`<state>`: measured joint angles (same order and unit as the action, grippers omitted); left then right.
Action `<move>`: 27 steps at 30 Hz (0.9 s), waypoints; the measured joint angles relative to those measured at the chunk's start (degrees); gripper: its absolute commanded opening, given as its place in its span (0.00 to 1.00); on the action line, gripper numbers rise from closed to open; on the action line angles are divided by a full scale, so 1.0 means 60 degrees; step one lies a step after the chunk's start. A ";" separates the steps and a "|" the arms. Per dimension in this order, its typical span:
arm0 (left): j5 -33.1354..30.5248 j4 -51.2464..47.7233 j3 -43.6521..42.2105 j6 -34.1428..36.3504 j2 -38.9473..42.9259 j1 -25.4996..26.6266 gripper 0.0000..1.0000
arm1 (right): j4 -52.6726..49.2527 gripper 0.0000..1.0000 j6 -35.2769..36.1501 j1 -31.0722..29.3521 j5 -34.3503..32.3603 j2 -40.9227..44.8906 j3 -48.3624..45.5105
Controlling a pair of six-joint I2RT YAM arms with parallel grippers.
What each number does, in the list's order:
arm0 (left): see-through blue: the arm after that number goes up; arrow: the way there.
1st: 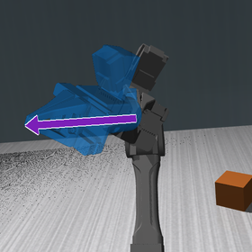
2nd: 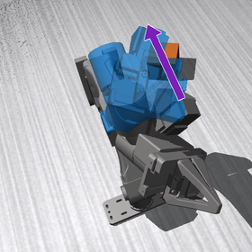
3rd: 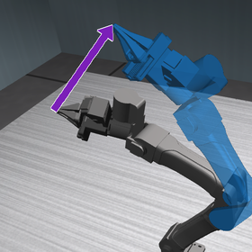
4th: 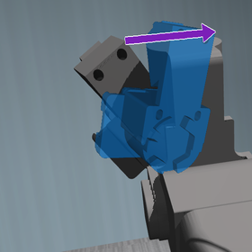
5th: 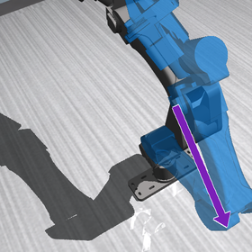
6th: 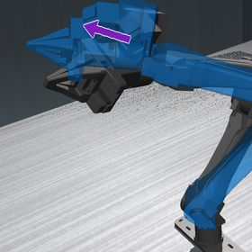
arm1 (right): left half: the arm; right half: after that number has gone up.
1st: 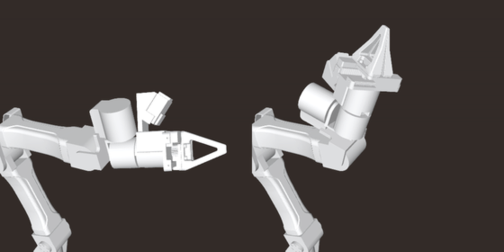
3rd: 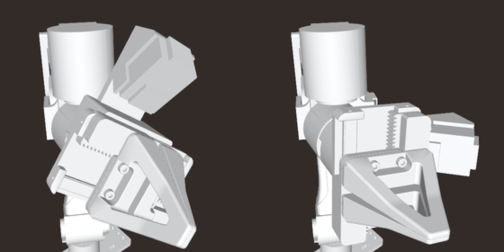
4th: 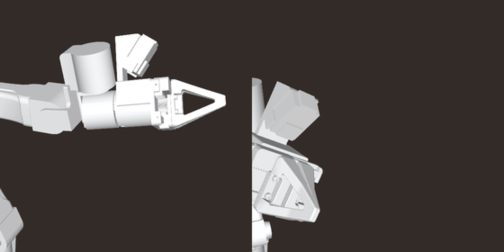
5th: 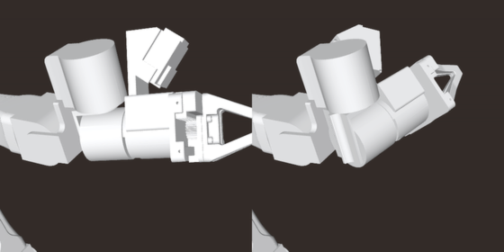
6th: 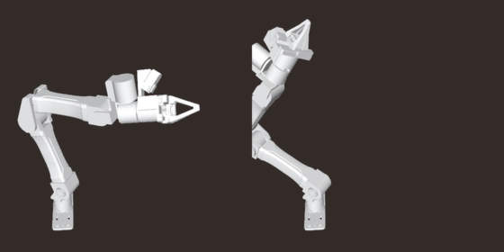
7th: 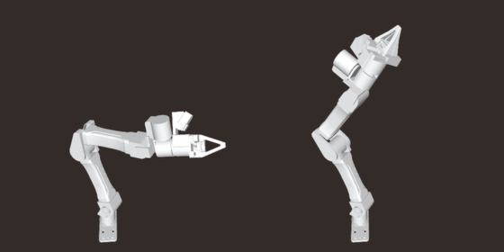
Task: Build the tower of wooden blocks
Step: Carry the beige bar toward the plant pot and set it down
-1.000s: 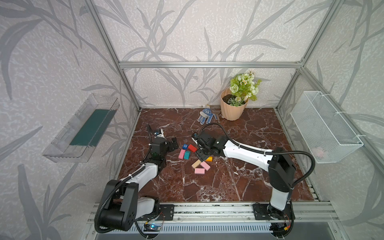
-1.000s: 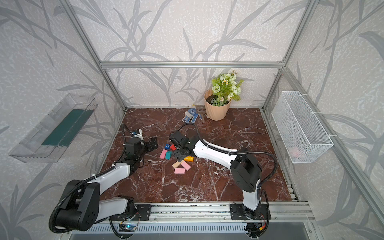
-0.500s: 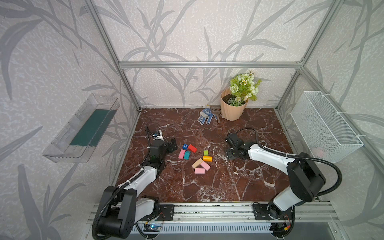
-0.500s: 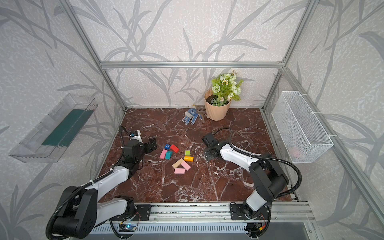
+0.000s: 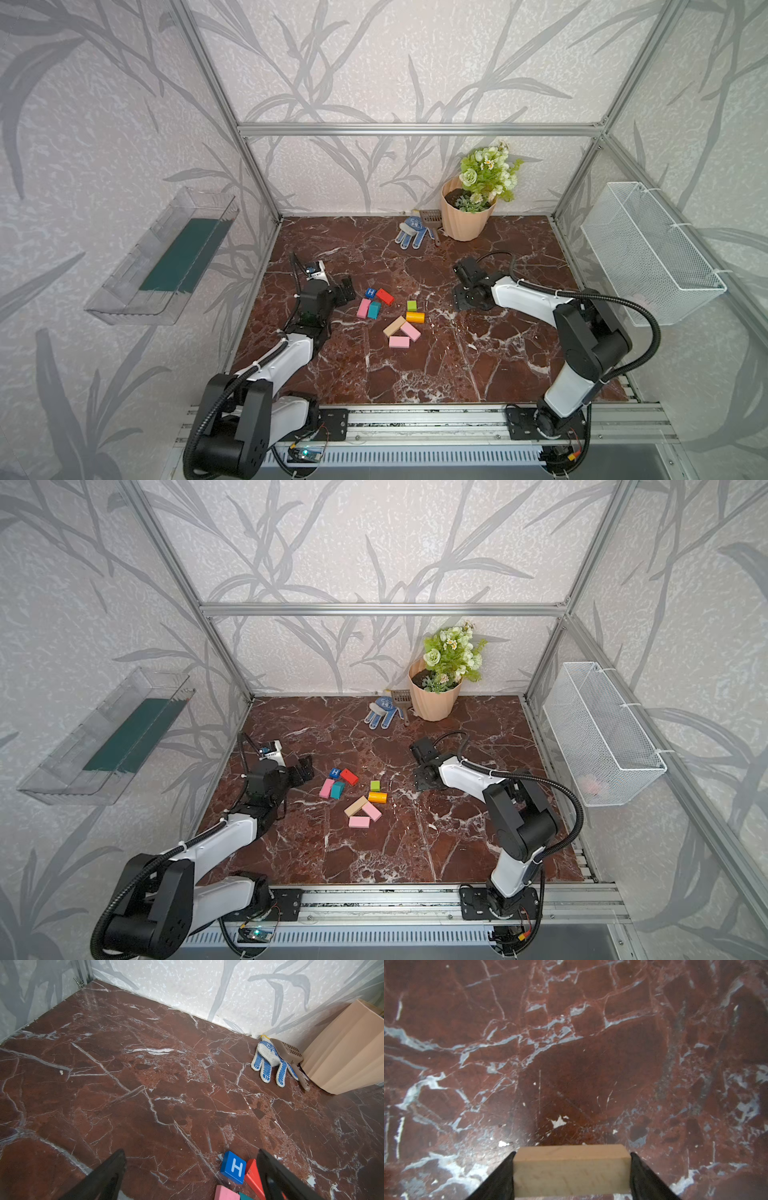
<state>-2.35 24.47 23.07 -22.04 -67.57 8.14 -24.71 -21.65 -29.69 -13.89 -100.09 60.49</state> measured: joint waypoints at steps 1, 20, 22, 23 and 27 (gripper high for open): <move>-0.0004 0.0000 0.0000 0.0000 0.0000 0.0000 0.99 | -0.0040 0.73 0.0004 0.0080 0.0007 -0.0095 0.0124; -0.0011 -0.0015 0.0007 0.0004 -0.0208 0.0011 0.99 | -0.0168 0.75 -0.0255 0.0630 0.0597 -0.1982 0.2014; -0.0018 -0.0040 0.0015 0.0004 -0.0273 0.0011 0.99 | -0.0164 0.75 -0.0313 0.0630 0.0696 -0.2062 0.2153; -0.0022 -0.0044 0.0015 0.0007 -0.0295 0.0011 0.99 | -0.0171 0.76 -0.0339 0.0630 0.0725 -0.2106 0.2229; -0.0062 -0.0047 0.0022 0.0007 -0.0324 0.0044 0.99 | -0.0229 0.88 -0.0397 0.0627 0.0725 -0.2218 0.2415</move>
<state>-2.72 24.18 23.20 -22.00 -69.52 8.40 -26.09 -24.03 -25.93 -9.54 -113.40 74.98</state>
